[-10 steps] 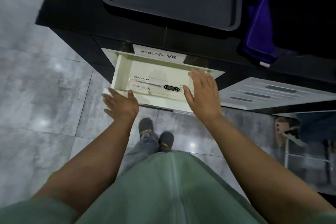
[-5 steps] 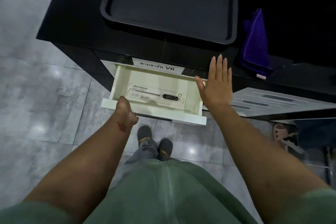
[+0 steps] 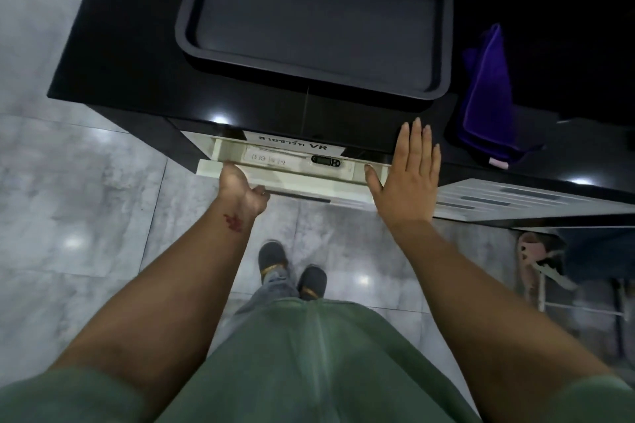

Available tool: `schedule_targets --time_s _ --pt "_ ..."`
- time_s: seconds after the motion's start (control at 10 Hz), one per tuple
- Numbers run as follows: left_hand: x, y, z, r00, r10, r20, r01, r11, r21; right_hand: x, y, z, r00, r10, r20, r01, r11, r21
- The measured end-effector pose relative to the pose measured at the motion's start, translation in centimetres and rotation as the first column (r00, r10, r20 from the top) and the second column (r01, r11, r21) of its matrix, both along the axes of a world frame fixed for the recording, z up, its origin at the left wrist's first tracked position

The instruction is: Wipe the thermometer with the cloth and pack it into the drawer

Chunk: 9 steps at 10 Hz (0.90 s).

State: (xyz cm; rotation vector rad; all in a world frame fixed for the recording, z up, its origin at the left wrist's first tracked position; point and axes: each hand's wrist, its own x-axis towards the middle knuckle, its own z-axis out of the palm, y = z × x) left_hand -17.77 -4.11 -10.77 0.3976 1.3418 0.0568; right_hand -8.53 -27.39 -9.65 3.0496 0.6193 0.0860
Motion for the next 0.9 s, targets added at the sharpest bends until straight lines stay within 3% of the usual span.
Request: schedule_targets --time_s 0.3,0.5,0.6,0.7,0.9 --pt "4.7 2.2 -1.1 0.982 0.095 0.166 -0.092 0.995 -0.029 0.3 0.0 -0.6 1.000 -0.008 0.011 0.008 1.000 0.004" --pt "4.7 2.6 -2.0 0.988 0.068 0.138 -0.071 0.997 0.014 0.1 0.2 -0.5 1.000 -0.011 0.002 0.011 1.000 0.007" --pt "4.4 1.7 -0.2 0.999 -0.030 0.039 0.027 0.995 0.091 0.1 0.2 -0.1 0.999 -0.011 -0.030 0.010 1.000 -0.026" --pt "3.7 1.3 1.0 0.985 -0.151 -0.084 0.170 0.937 0.306 -0.1 -0.2 0.5 0.998 0.005 -0.055 -0.008 0.998 -0.061" --pt "1.1 0.1 4.7 0.929 -0.202 -0.311 0.346 0.772 0.533 -0.1 -0.3 2.9 0.984 0.023 -0.179 -0.035 0.997 -0.066"
